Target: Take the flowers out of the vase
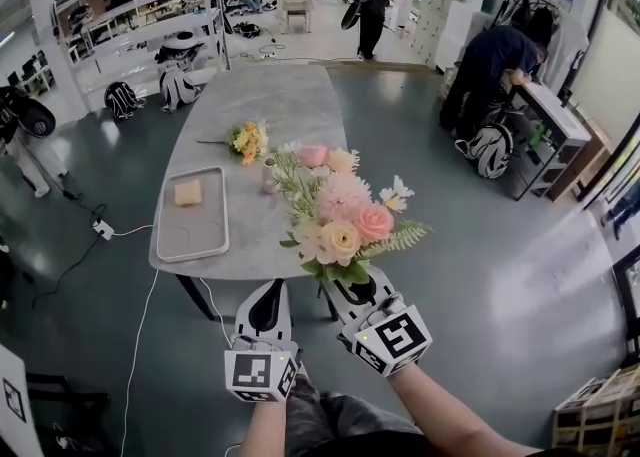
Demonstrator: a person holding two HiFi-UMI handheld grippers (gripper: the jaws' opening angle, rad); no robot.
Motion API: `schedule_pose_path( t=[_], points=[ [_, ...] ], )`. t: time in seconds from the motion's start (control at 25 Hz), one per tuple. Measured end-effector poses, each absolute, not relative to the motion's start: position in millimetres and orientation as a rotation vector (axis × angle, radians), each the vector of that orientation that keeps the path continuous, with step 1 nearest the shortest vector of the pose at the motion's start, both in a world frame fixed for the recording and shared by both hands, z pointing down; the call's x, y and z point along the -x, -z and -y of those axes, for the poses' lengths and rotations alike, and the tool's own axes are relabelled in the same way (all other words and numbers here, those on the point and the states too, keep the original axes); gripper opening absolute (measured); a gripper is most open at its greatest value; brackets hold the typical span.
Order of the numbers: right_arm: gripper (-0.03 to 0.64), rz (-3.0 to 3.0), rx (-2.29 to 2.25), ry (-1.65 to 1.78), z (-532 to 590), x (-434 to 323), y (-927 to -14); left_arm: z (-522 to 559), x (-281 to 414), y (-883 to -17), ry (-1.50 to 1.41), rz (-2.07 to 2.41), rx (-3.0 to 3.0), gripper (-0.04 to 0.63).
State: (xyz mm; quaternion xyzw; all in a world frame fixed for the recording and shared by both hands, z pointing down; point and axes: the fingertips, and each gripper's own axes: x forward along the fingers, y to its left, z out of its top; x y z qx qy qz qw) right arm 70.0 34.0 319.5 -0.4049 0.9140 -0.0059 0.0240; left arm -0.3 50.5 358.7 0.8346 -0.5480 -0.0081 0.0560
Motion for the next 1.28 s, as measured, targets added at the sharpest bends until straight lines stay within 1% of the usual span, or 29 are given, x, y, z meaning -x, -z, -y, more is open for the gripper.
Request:
schedule_pose_path(
  t=[0.36, 0.88, 1.28],
  points=[
    [0.066, -2.837, 1.225, 0.016, -54.6, -70.8, -321.9, -73.6, -3.0, -368.6, -0.003, 1.669, -2.517, 0.014],
    [0.066, -2.821, 1.242, 0.005, -67.1, -85.0, -310.4, -85.5, -23.4, -361.5, -0.022, 1.629, -2.546, 0.014],
    [0.066, -2.809, 1.247, 0.009, -66.8, -70.3, -304.0, -84.6, -6.7, -353.8, -0.036, 1.622, -2.558, 0.014]
  ],
)
